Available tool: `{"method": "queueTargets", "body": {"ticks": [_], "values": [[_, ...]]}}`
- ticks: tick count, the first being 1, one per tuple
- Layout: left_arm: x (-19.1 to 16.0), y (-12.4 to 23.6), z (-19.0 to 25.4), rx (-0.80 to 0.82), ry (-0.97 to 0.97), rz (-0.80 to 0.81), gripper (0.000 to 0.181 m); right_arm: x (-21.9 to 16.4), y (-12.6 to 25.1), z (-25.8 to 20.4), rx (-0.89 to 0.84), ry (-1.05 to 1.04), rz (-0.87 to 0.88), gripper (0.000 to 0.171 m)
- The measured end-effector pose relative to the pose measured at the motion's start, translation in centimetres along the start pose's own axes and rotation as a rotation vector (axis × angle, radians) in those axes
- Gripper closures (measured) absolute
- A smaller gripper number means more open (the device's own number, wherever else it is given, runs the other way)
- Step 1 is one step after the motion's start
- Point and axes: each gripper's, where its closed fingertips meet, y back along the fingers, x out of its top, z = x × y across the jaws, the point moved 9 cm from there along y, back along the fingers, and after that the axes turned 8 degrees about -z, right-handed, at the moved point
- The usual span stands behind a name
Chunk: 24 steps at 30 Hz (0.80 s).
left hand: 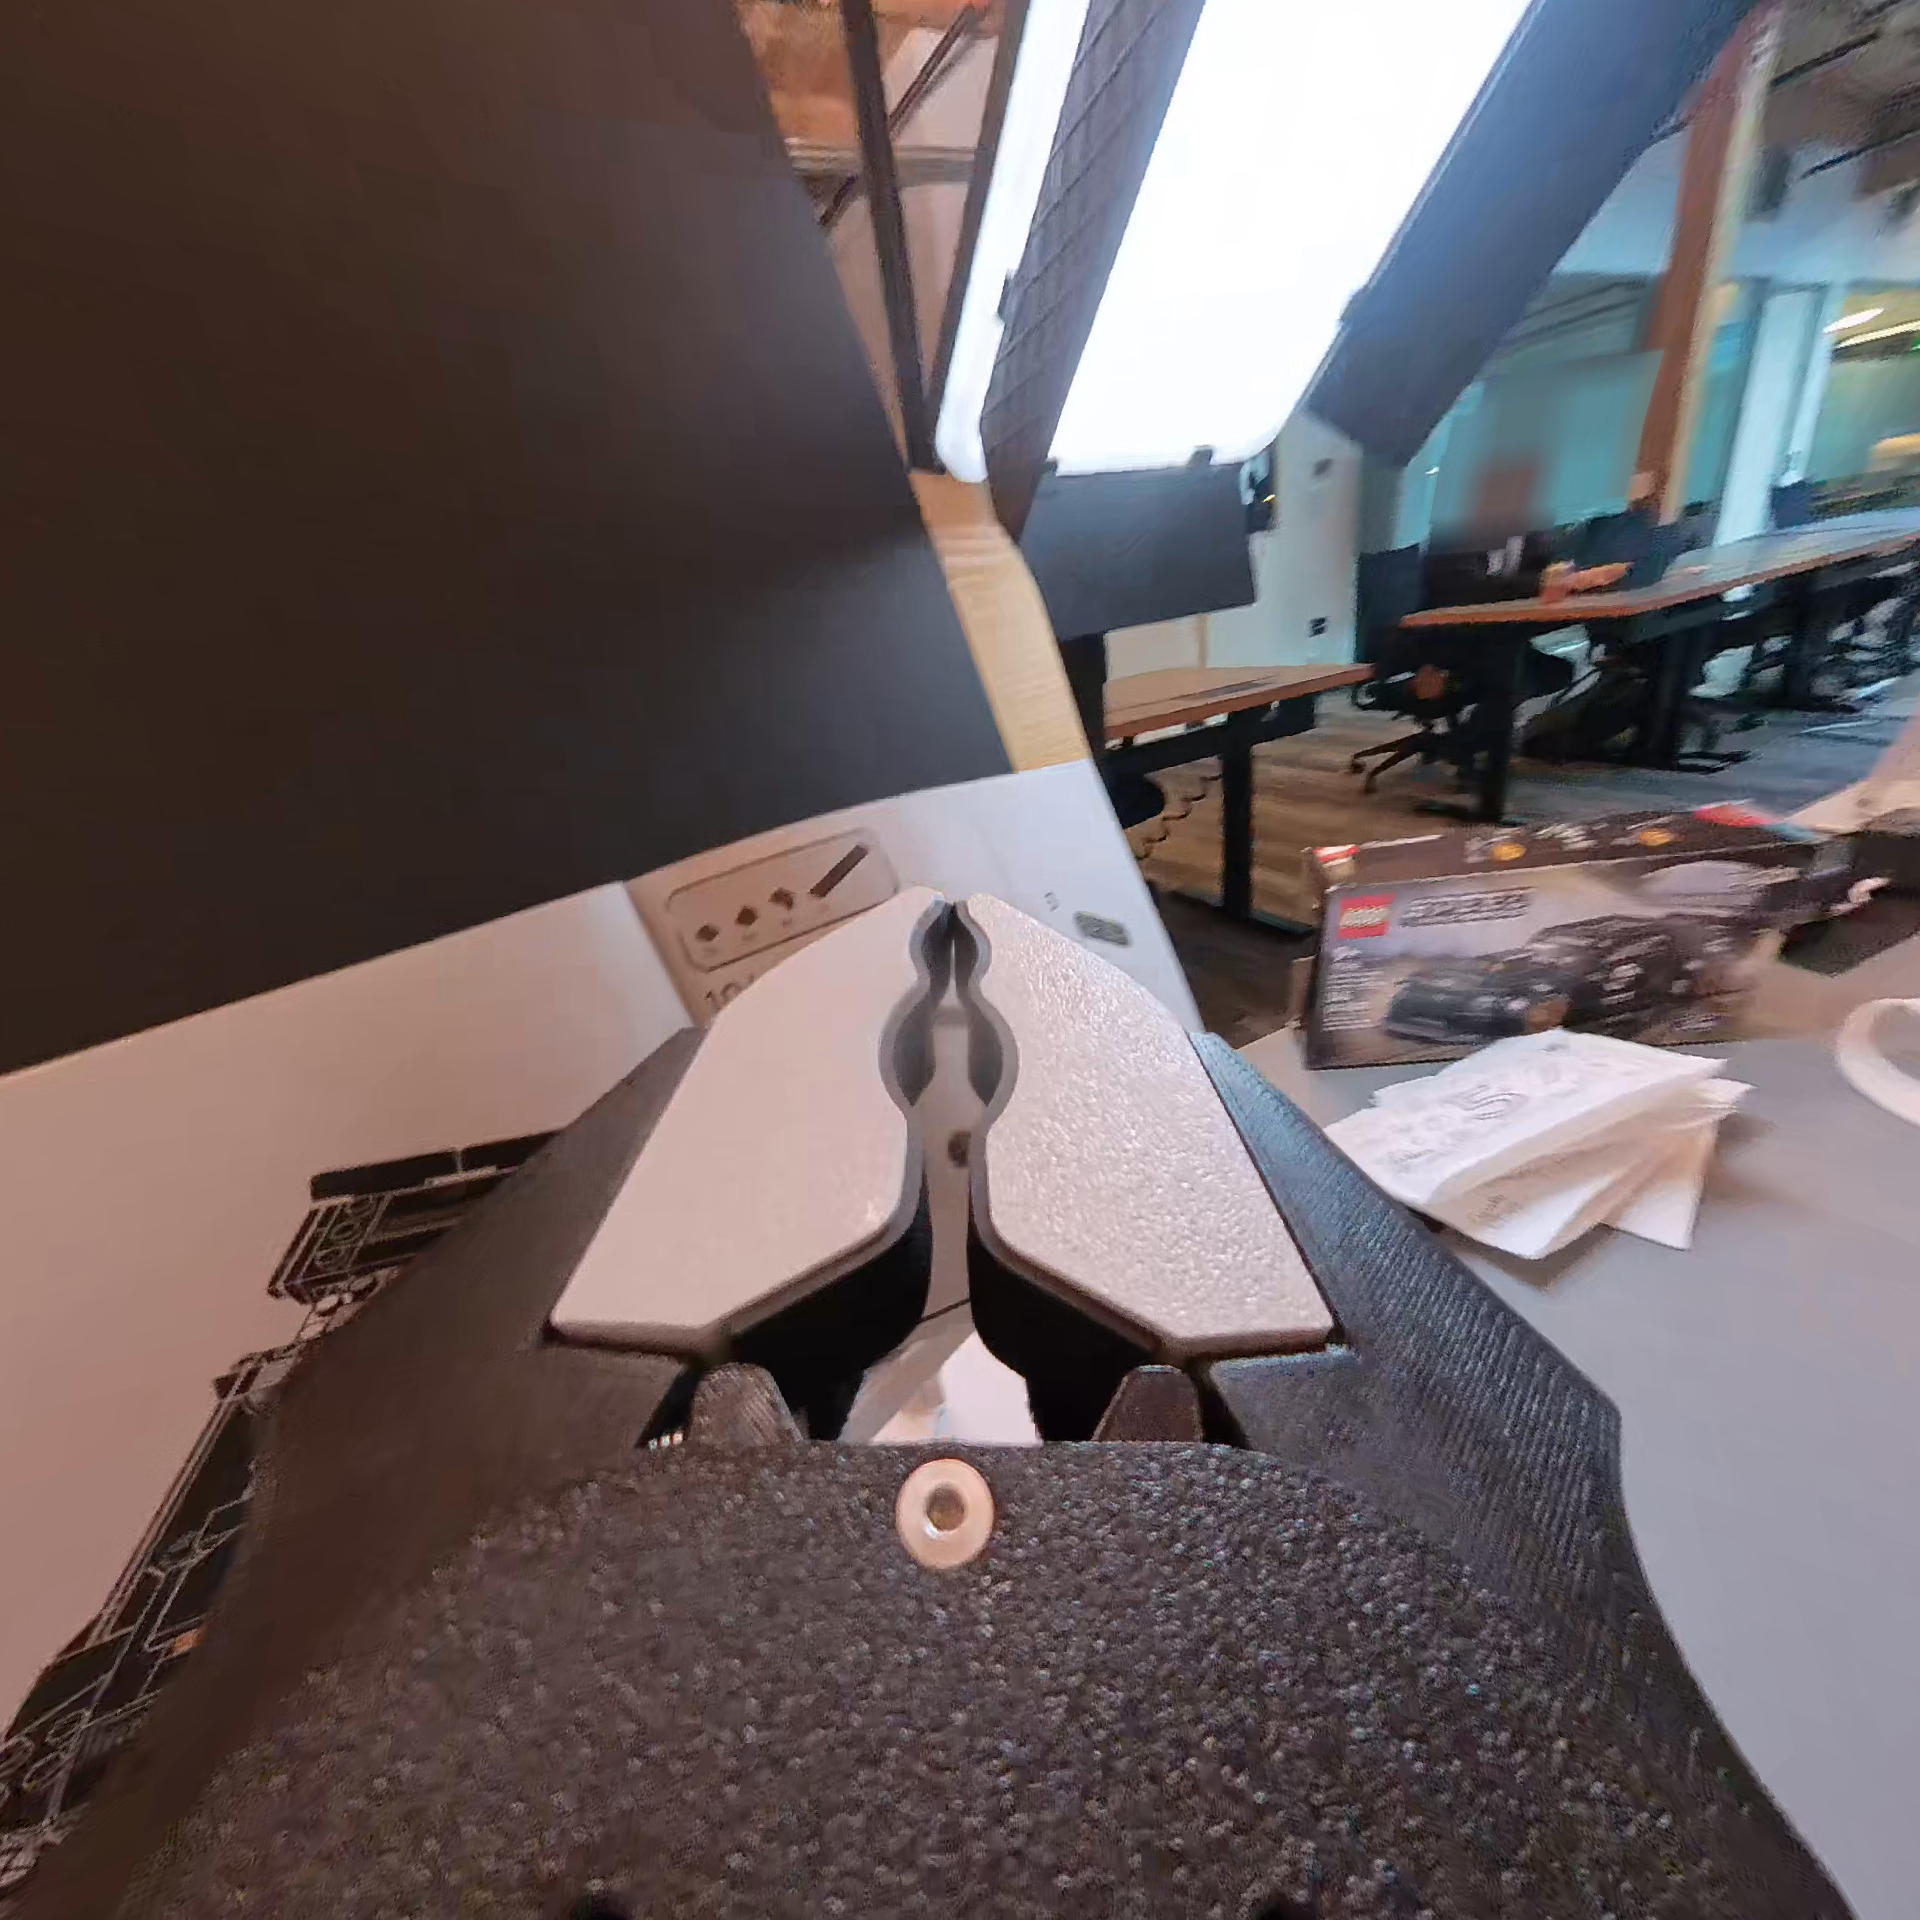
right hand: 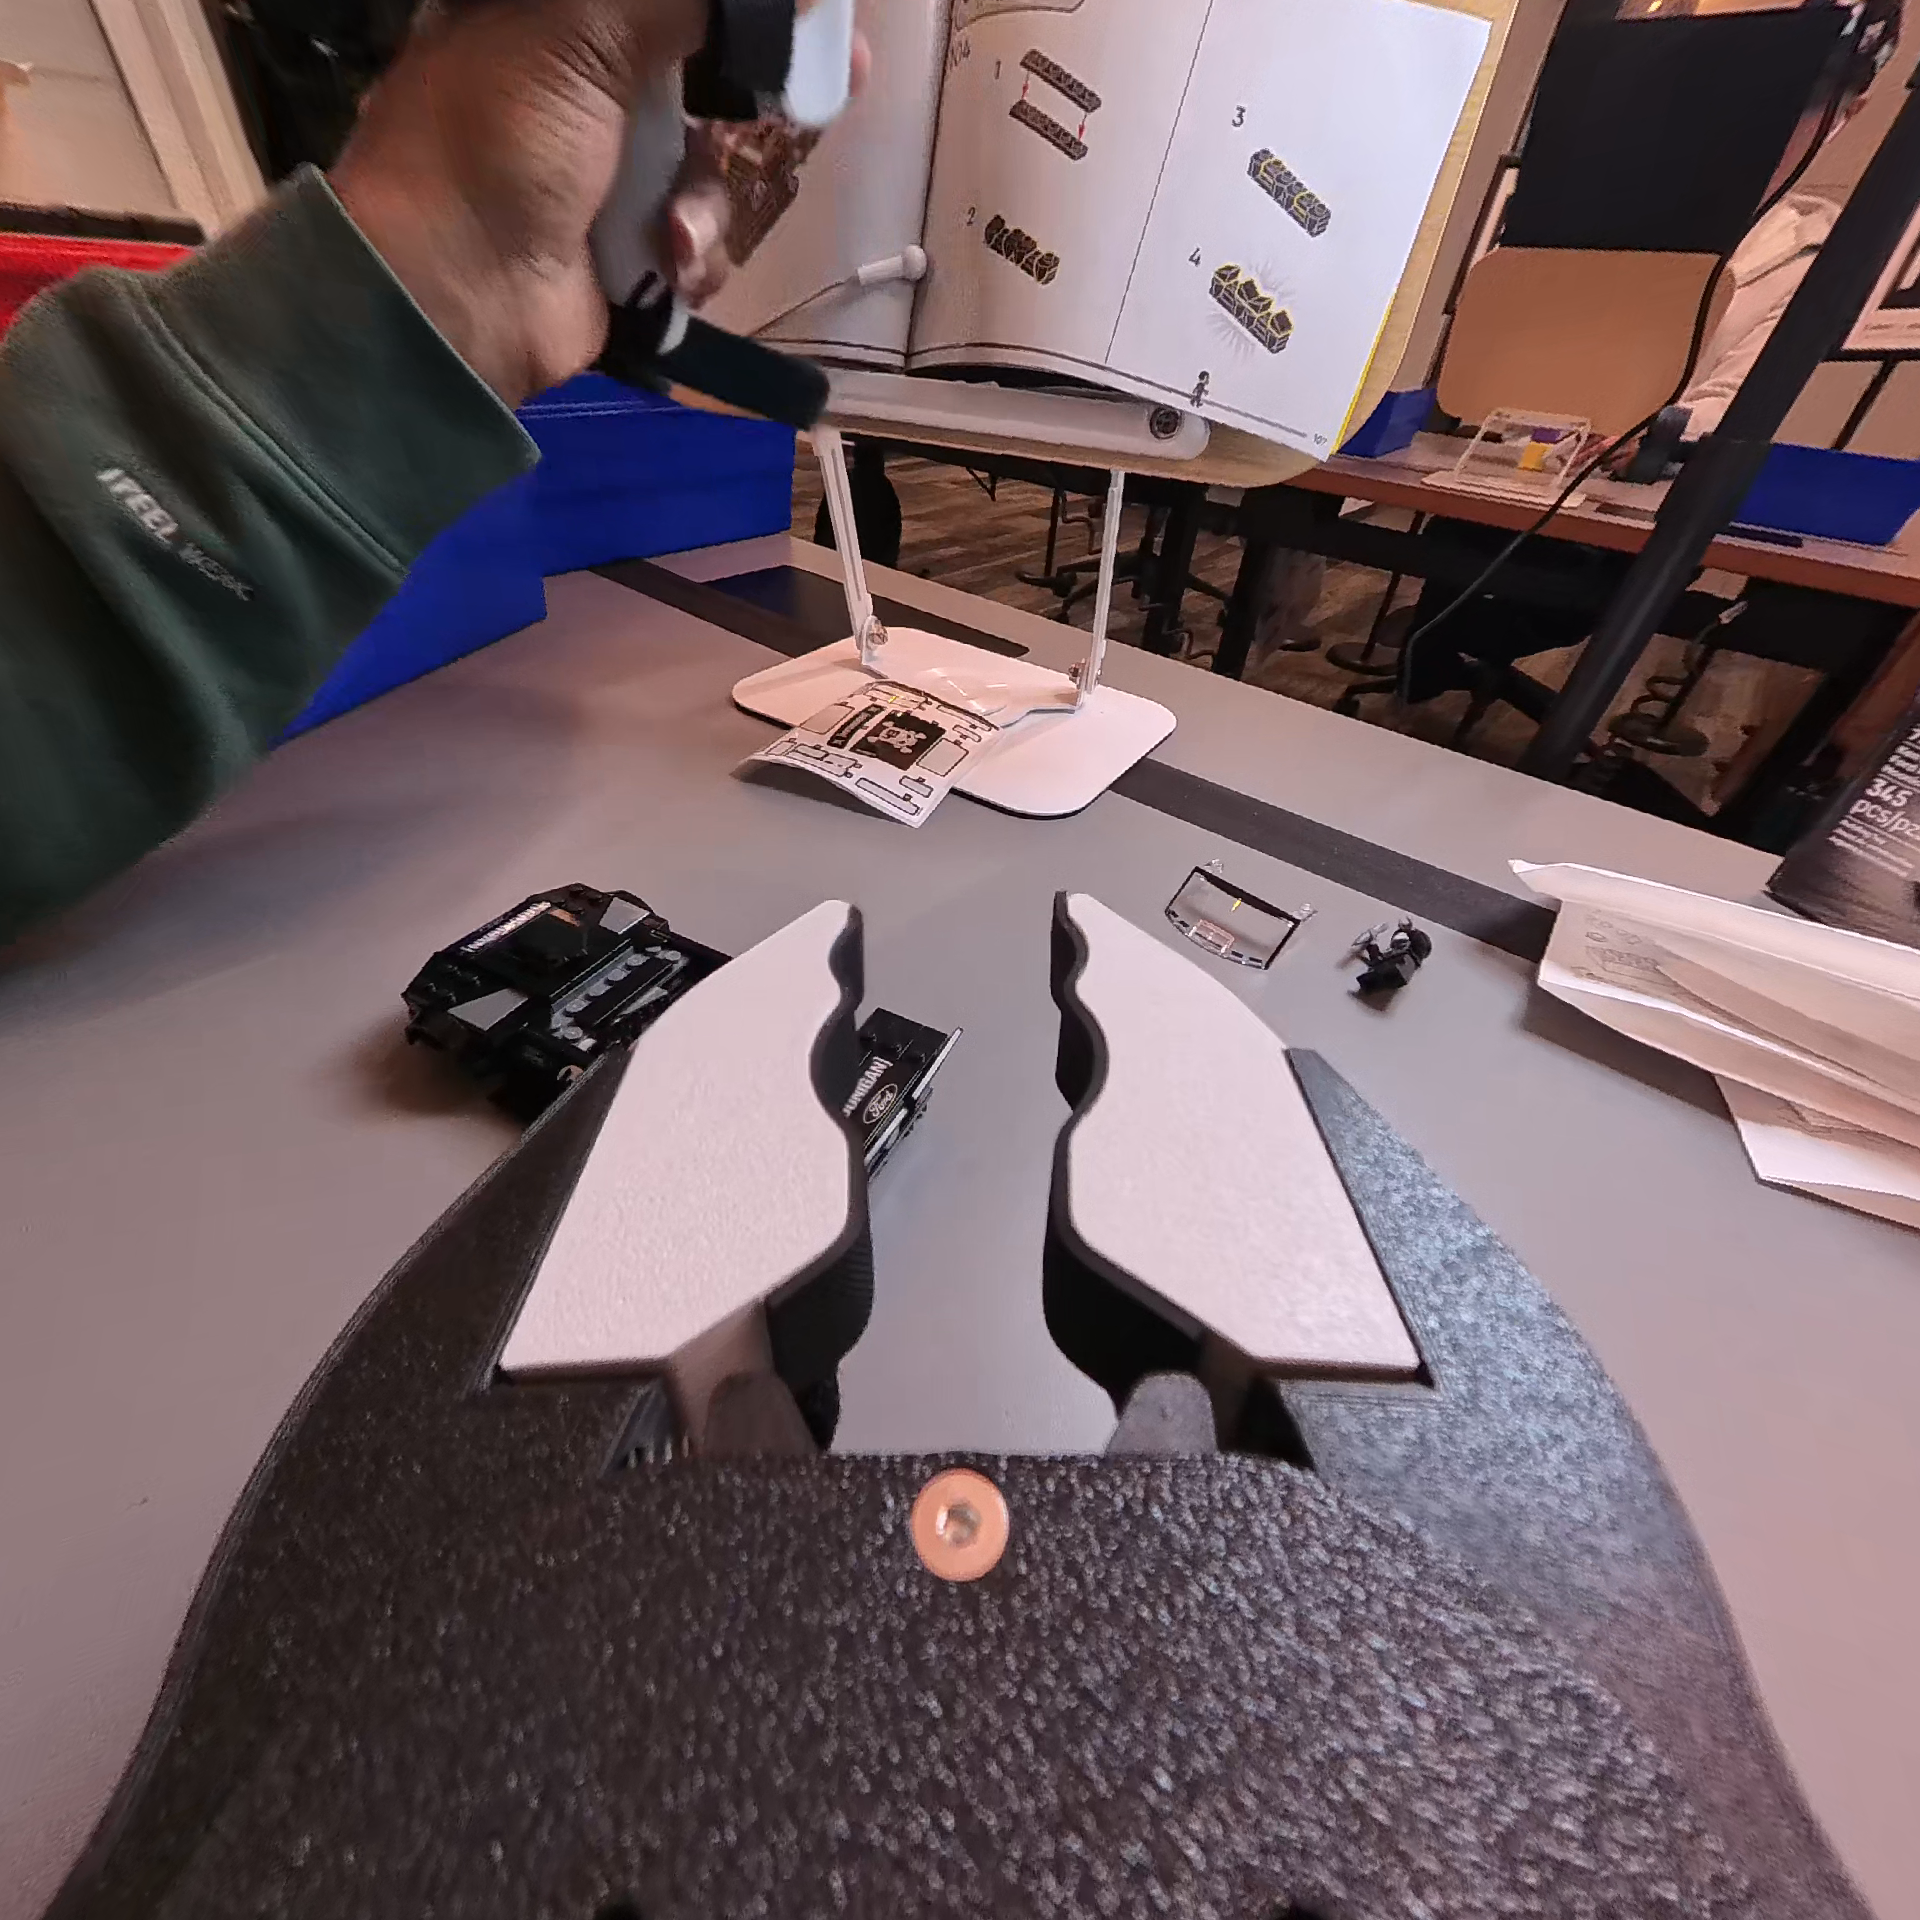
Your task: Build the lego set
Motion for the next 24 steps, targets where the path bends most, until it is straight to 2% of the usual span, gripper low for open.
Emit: {"method": "queueTargets", "body": {"ticks": [3,6,11,14,16,19,21,24], "values": [[2.6,2.7,1.1,-0.067,0.030,0.067,0.181,0.1,0.3,0.2,0.005,-0.015,0.012,0.139],[5.6,6.8,2.0,-0.095,-0.028,0.092,0.181,0.0,0.2,0.3,-0.001,-0.026,0.009,0.141],[7.2,15.3,0.0,-0.088,-0.195,-0.069,0.181,-0.2,0.1,-0.5,0.012,-0.007,-0.007,0.143],[4.9,21.2,-3.8,-0.028,-0.334,-0.292,0.181,0.2,0.5,-0.9,0.003,0.032,0.007,0.145],[2.3,24.9,-6.5,-0.039,-0.380,-0.515,0.181,0.2,0.5,-0.9,0.004,0.036,0.011,0.146],[-2.2,29.4,-9.3,-0.065,-0.361,-0.843,0.165,0.1,0.1,-0.9,0.022,0.015,-0.001,0.146],[-5.0,31.0,-10.1,-0.106,-0.342,-0.987,0.166,-0.2,-0.3,-1.1,0.037,0.007,-0.020,0.146],[-9.0,31.6,-11.0,-0.186,-0.290,-1.197,0.164,-0.5,-0.8,-1.6,0.050,0.024,-0.049,0.147]]}}
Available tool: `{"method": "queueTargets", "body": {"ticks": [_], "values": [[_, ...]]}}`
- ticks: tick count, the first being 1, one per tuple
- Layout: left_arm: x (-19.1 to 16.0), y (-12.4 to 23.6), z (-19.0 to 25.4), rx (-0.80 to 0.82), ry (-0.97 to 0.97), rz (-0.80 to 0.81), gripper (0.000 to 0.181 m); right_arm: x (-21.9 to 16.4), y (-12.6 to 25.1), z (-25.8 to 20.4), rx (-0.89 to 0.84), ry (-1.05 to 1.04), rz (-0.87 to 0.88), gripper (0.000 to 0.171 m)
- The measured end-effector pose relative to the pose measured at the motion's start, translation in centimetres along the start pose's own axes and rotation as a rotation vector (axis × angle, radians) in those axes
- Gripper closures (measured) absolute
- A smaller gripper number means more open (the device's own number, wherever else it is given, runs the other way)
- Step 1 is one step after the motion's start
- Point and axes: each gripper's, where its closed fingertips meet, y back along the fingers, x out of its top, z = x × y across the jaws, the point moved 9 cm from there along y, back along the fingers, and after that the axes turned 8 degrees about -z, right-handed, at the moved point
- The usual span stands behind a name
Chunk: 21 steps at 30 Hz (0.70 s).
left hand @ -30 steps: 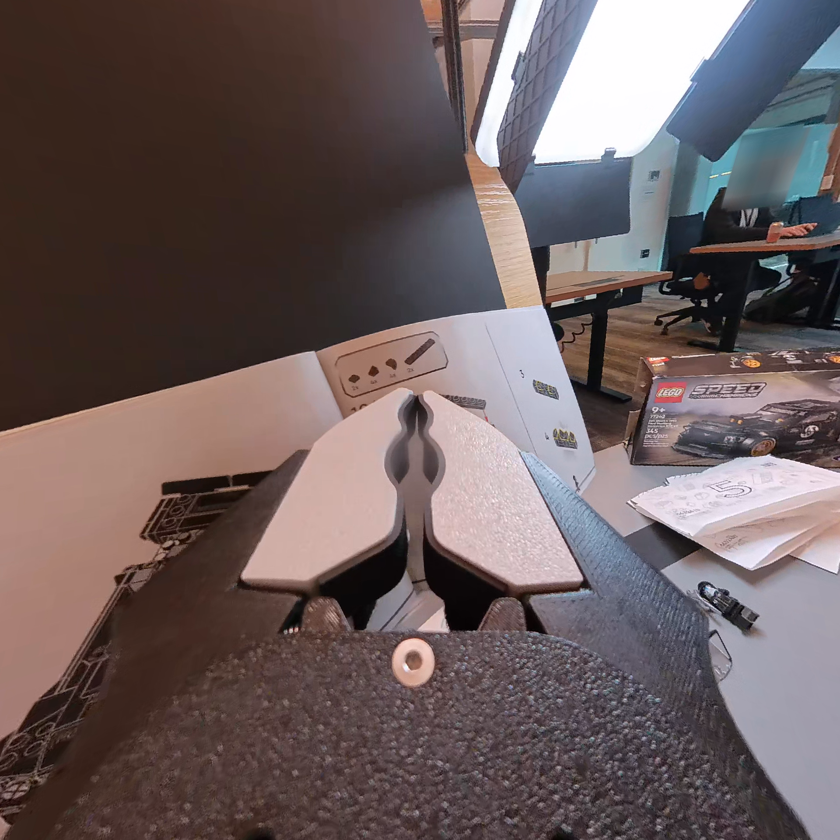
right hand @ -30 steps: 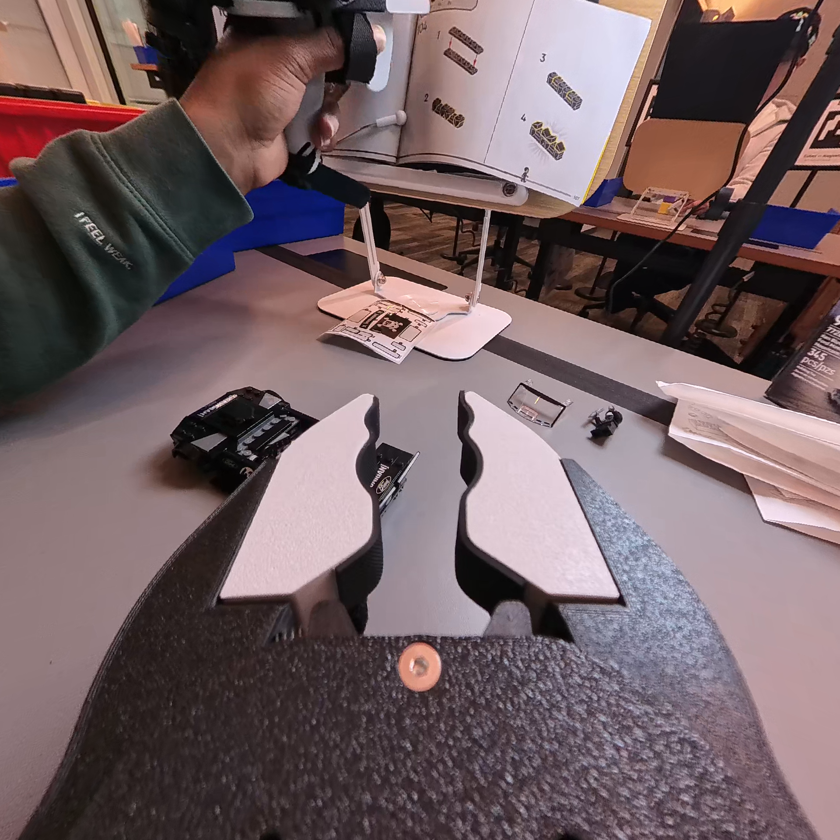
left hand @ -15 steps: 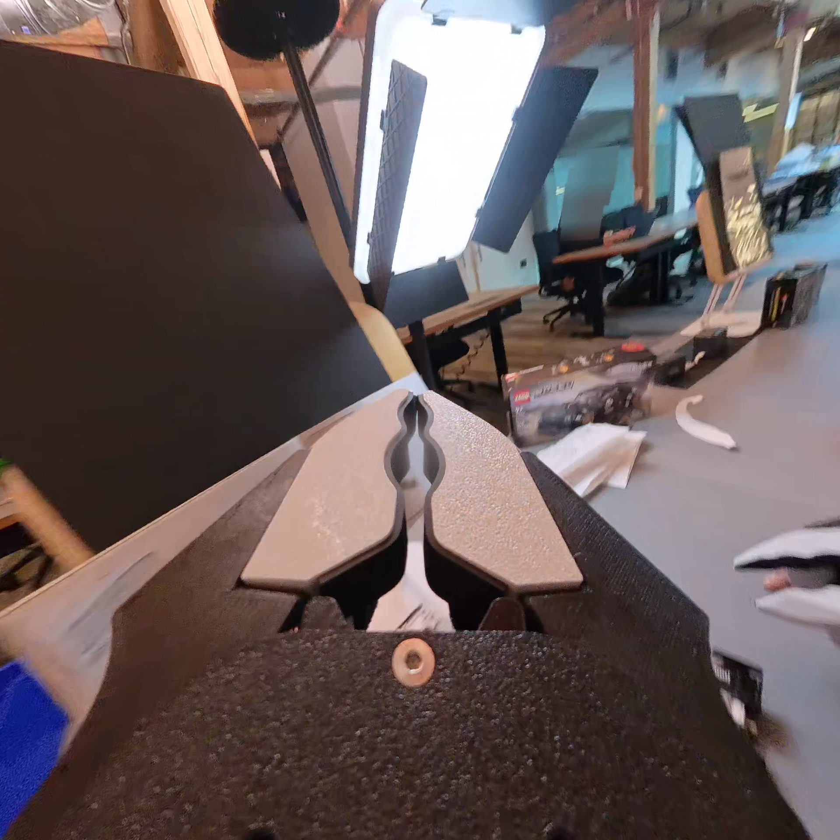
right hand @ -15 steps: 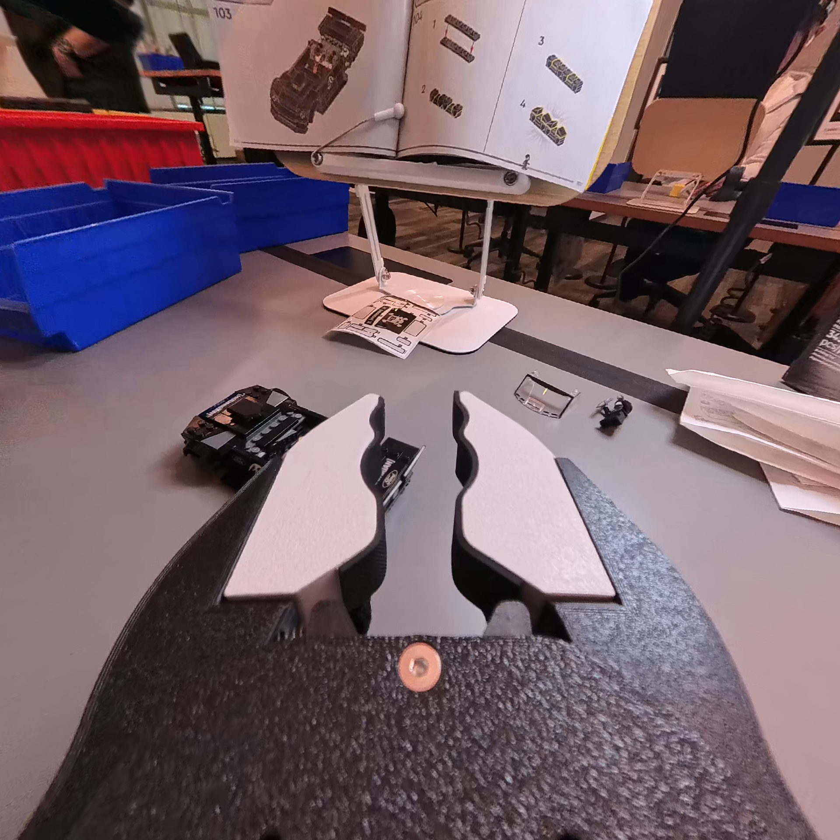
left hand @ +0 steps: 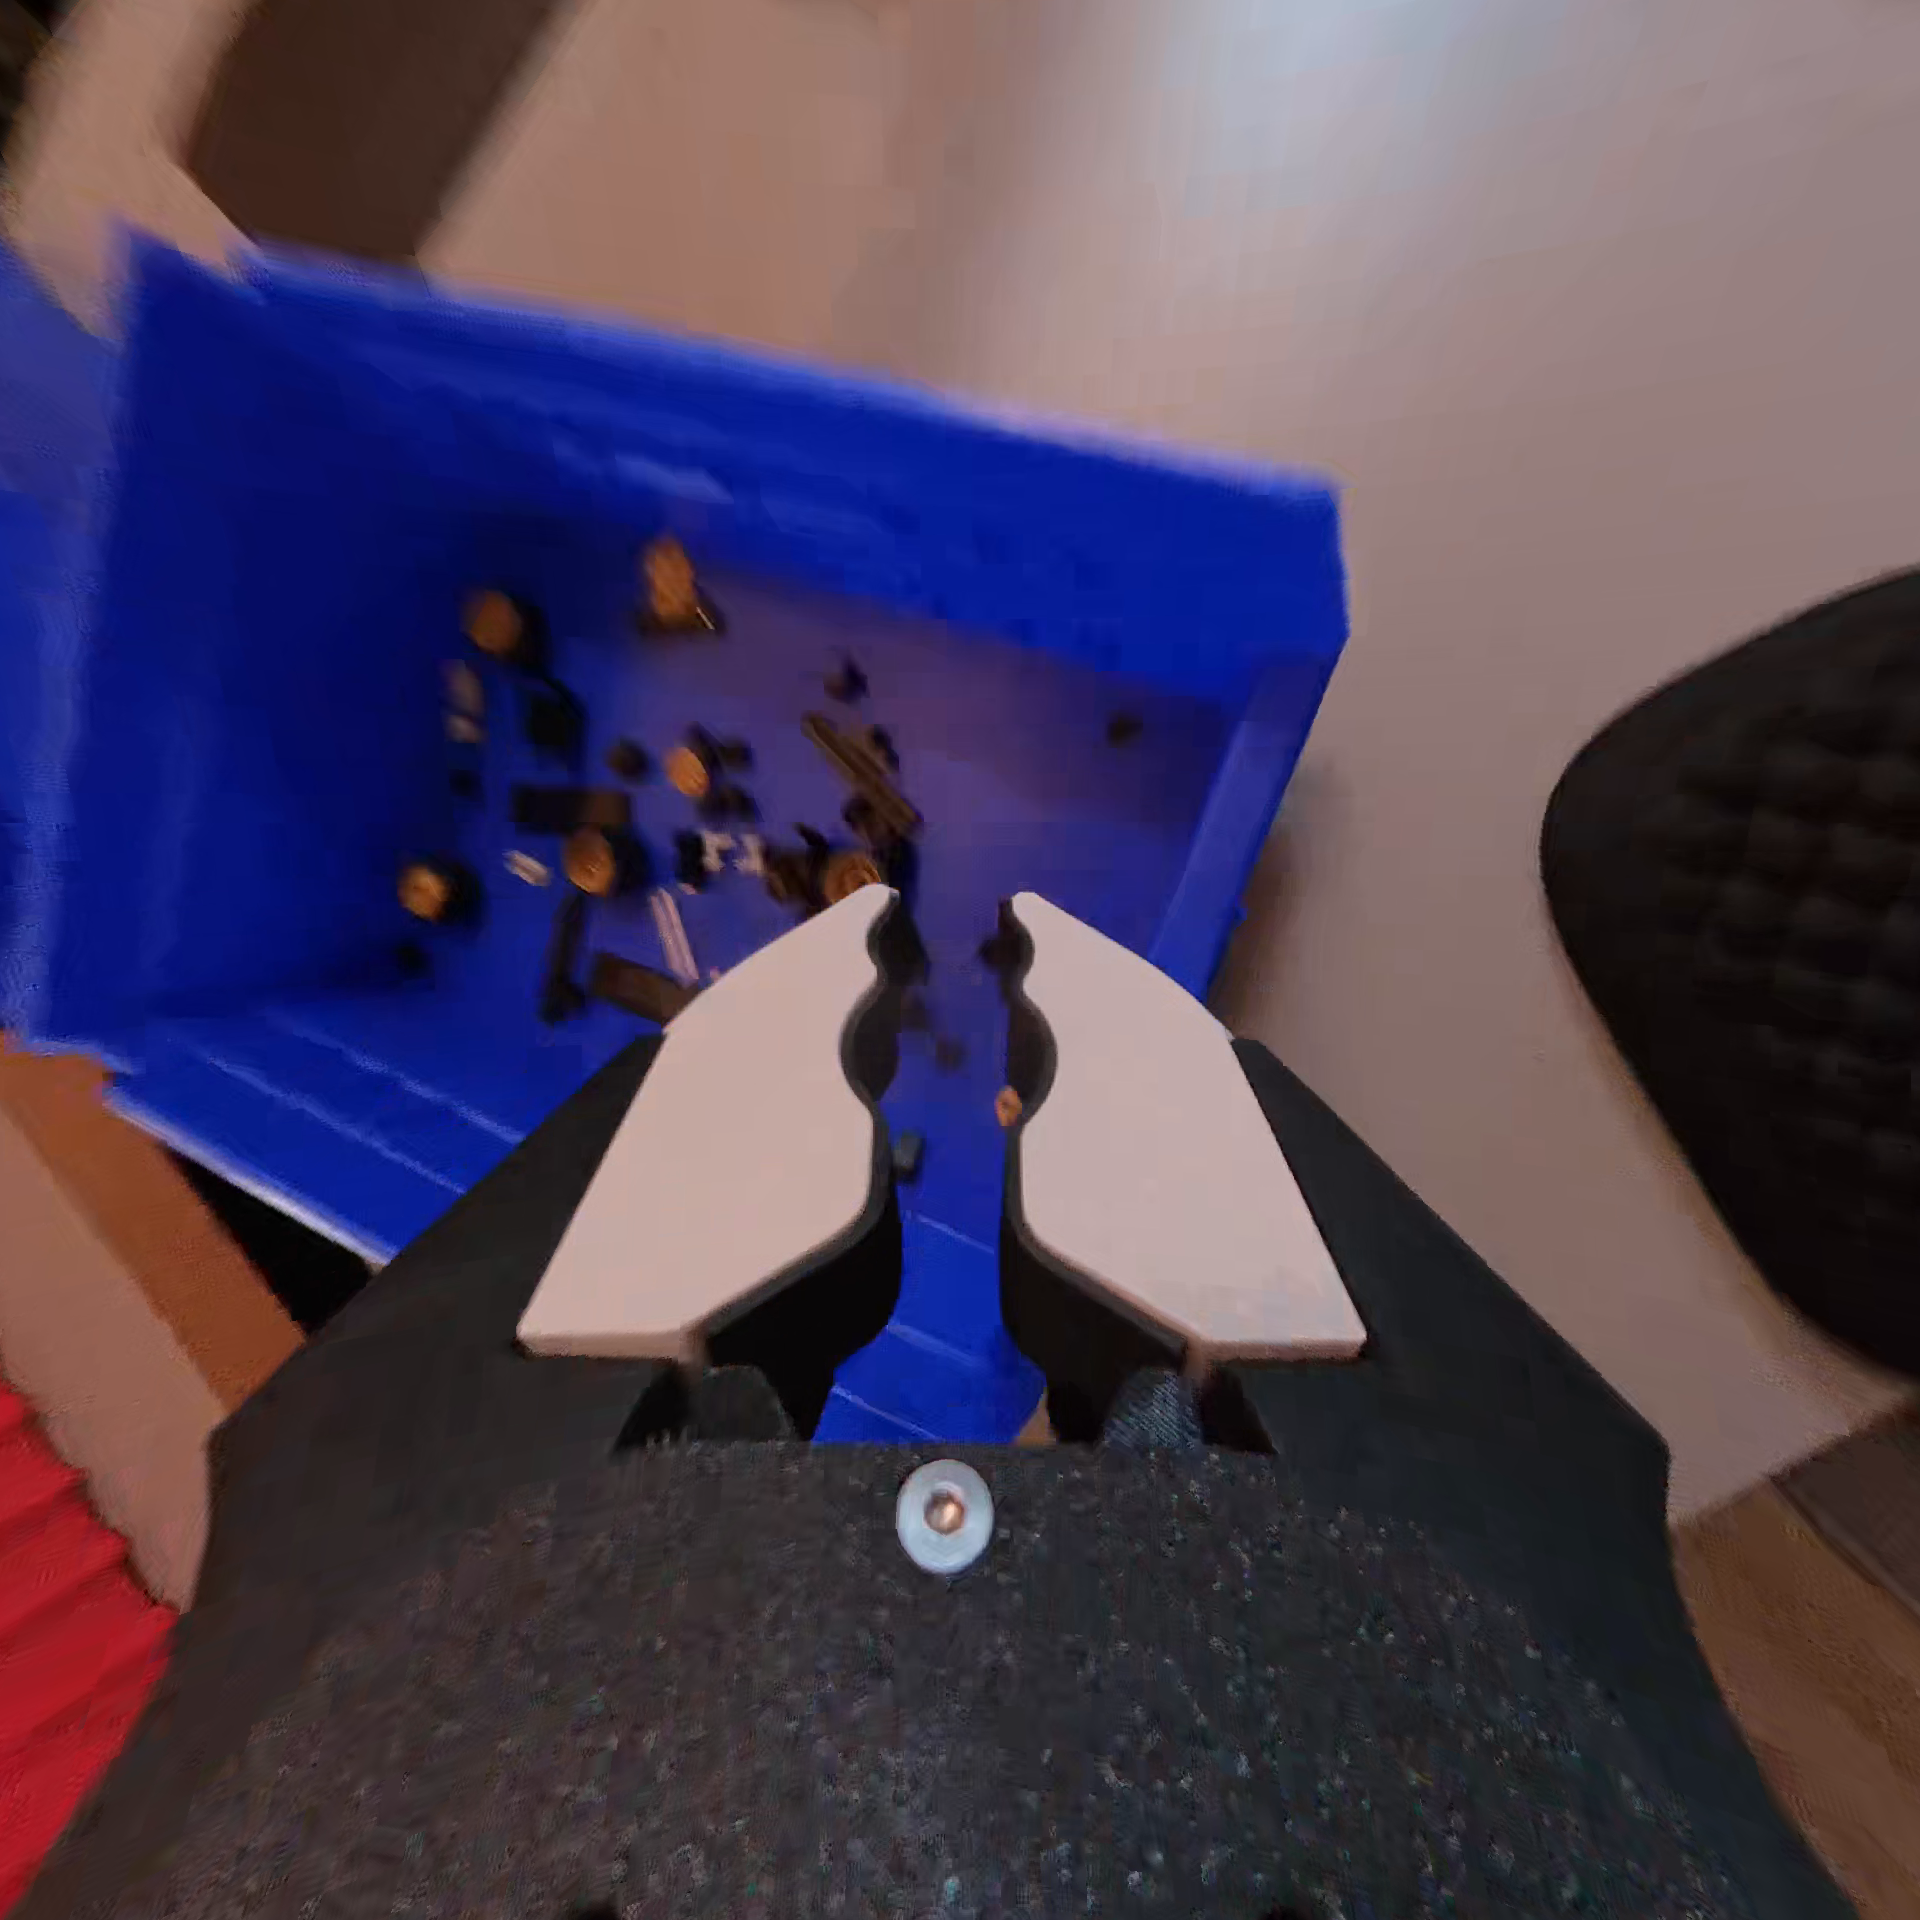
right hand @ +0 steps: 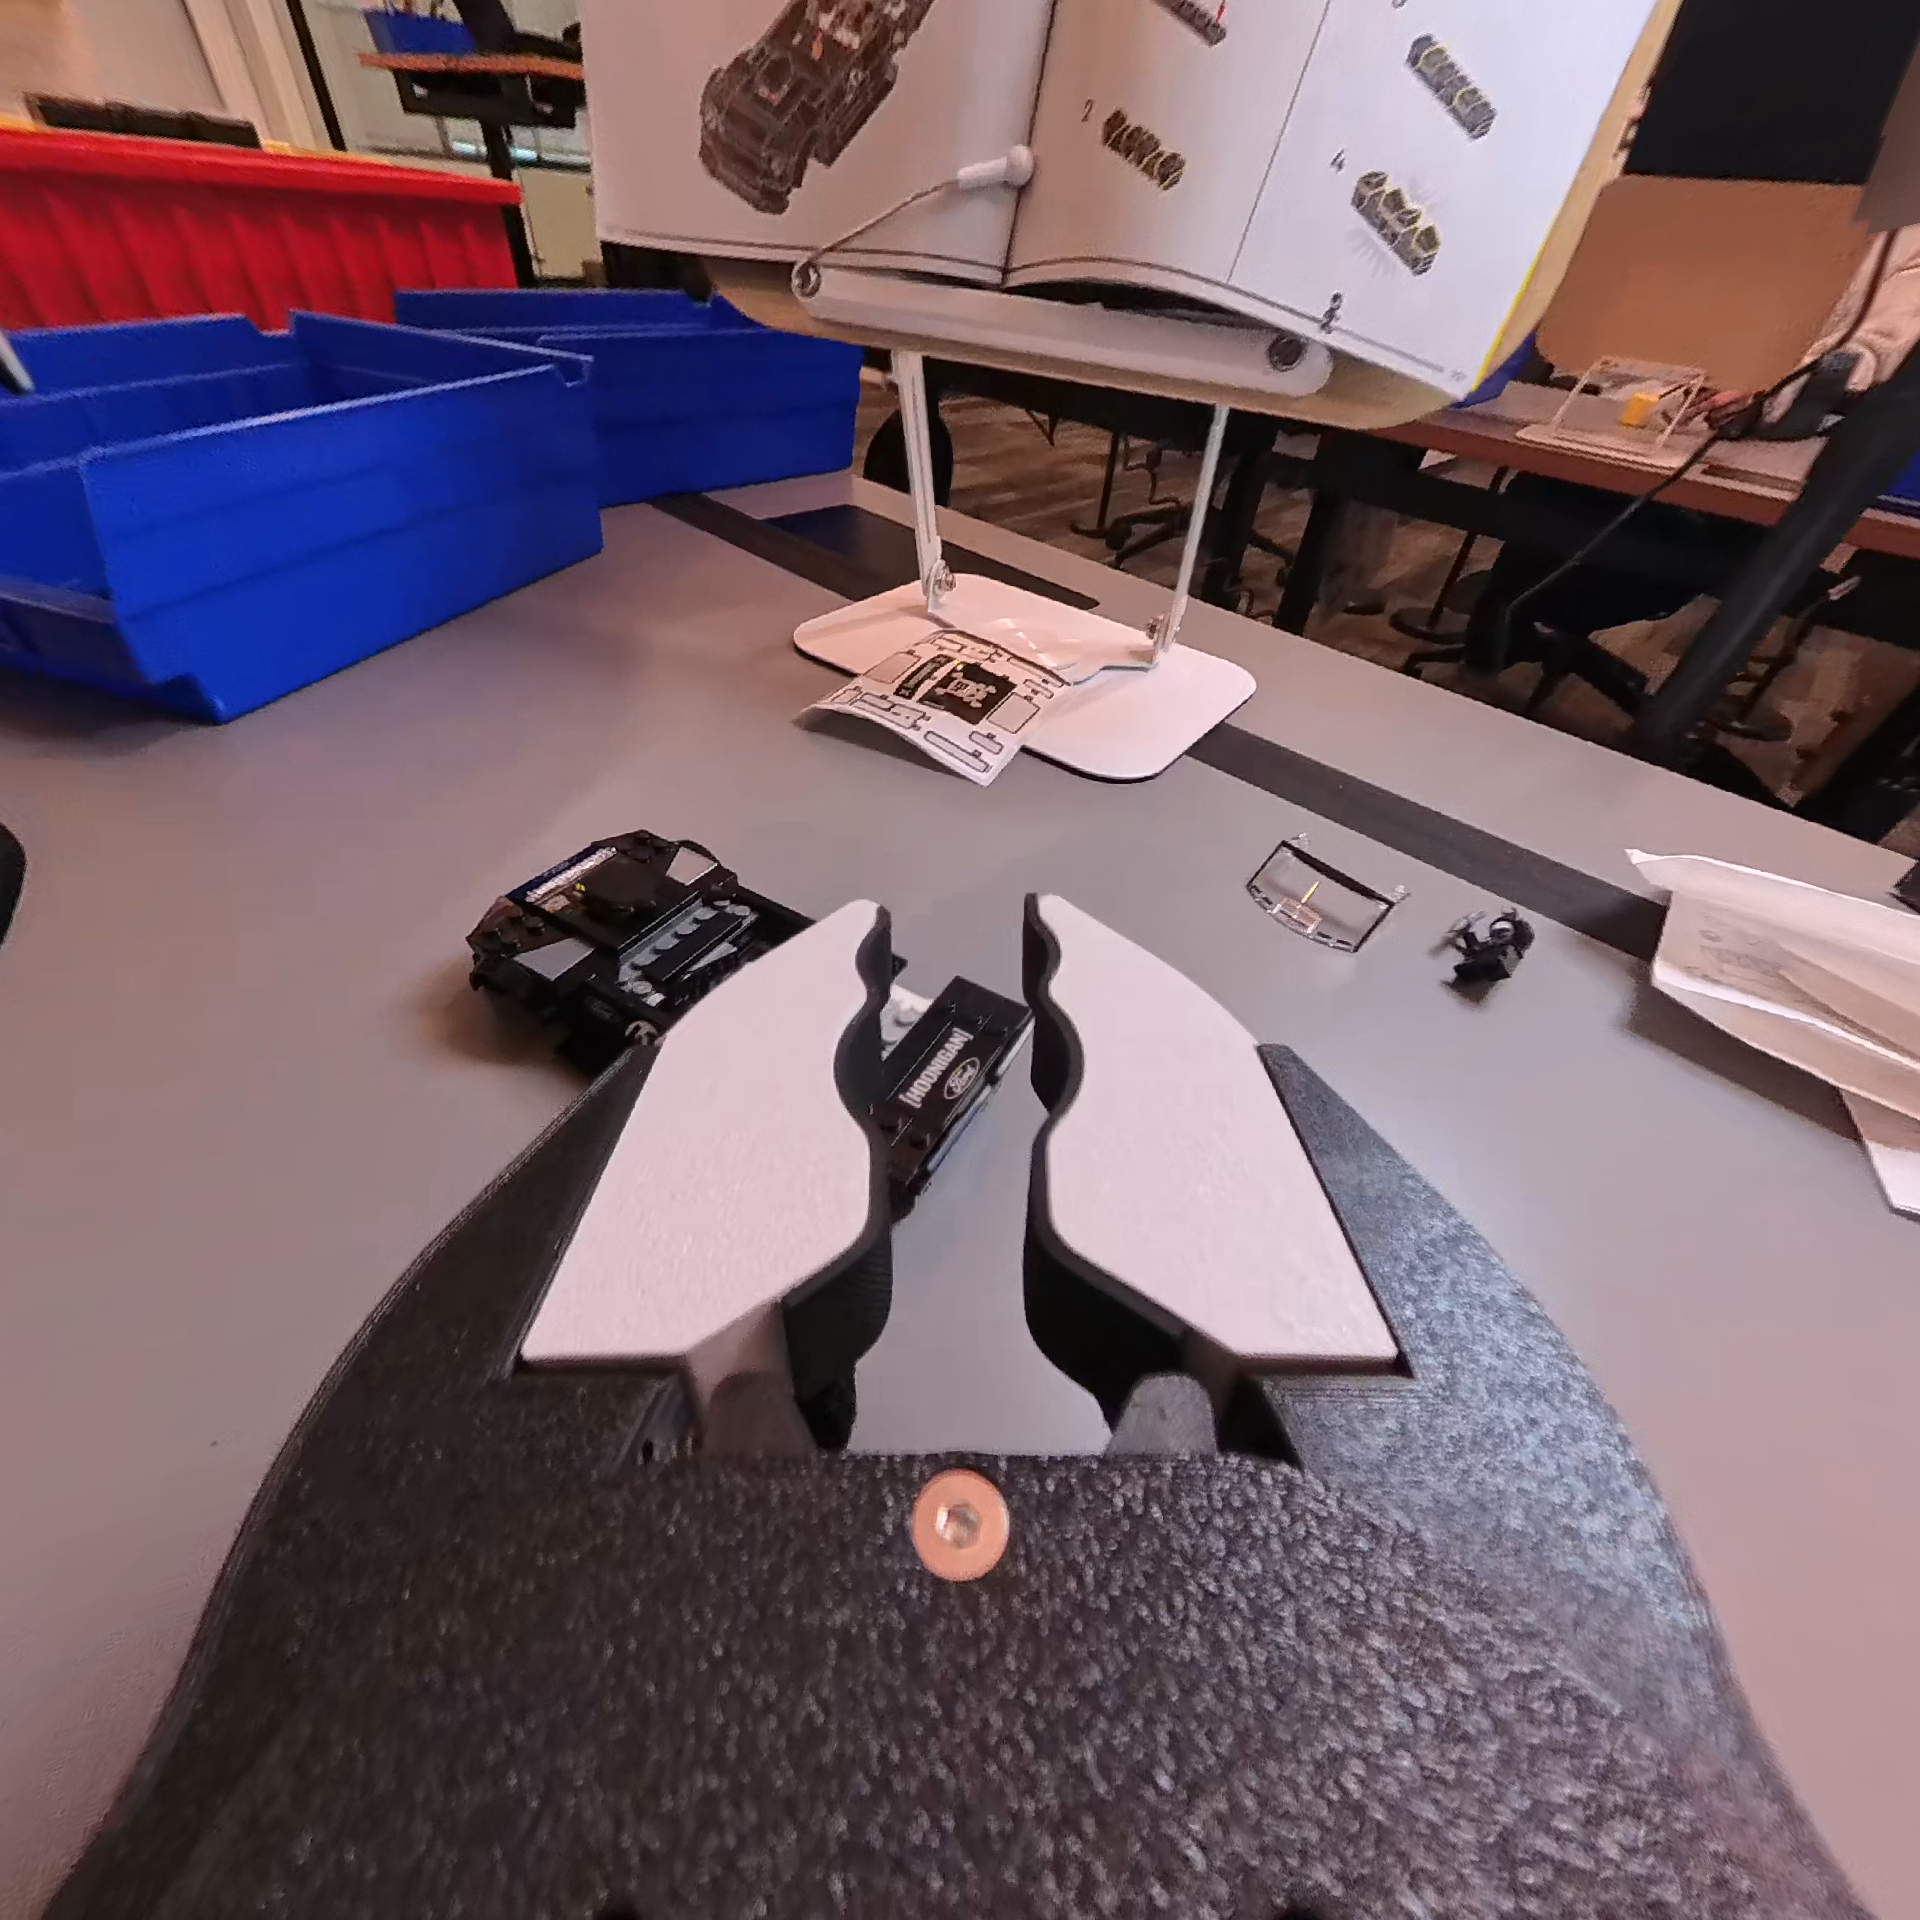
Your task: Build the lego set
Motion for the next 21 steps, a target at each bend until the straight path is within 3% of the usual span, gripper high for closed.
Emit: {"method": "queueTargets", "body": {"ticks": [5,9,21], "values": [[-1.6,-4.9,-1.7,-0.114,-0.074,-0.343,0.165,-0.4,-0.4,-0.6,-0.009,0.058,-0.042,0.147],[-2.4,-7.2,-2.2,-0.195,-0.144,-0.529,0.163,-0.5,-0.2,-0.3,-0.017,0.041,-0.041,0.148],[-3.1,-9.3,-2.0,-0.246,-0.116,-0.597,0.166,-0.7,-0.3,-0.1,-0.008,0.019,-0.057,0.148]]}}
